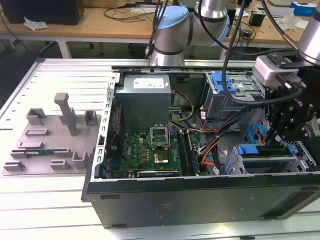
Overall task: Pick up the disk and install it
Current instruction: 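Insert the second disk wire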
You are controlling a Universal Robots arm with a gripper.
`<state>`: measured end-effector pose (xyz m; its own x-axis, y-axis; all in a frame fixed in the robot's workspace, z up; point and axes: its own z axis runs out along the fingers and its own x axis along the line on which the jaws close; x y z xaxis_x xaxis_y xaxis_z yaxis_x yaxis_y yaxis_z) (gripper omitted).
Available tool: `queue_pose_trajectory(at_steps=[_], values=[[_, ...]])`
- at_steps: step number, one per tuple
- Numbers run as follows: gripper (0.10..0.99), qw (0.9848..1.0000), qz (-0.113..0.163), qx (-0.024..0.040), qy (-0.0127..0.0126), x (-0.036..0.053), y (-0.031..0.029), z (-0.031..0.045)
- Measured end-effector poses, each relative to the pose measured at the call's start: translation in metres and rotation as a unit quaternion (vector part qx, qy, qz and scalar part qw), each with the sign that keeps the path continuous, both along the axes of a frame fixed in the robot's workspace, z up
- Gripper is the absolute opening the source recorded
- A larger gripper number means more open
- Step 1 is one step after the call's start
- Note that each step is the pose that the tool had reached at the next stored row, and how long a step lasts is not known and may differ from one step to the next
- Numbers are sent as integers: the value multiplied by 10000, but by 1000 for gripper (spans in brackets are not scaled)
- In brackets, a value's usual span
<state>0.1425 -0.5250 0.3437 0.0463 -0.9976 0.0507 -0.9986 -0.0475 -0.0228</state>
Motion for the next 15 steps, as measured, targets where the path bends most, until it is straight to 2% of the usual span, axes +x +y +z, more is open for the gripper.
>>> queue_pose_trajectory(at_steps=[11,13,14,15], values=[[161,10000,0,-4,0,-1,-14,-80],[173,10000,0,13,0,-1,-15,-56],[235,10000,0,10,0,-1,-15,-30],[235,10000,0,2,0,-1,-15,21]])
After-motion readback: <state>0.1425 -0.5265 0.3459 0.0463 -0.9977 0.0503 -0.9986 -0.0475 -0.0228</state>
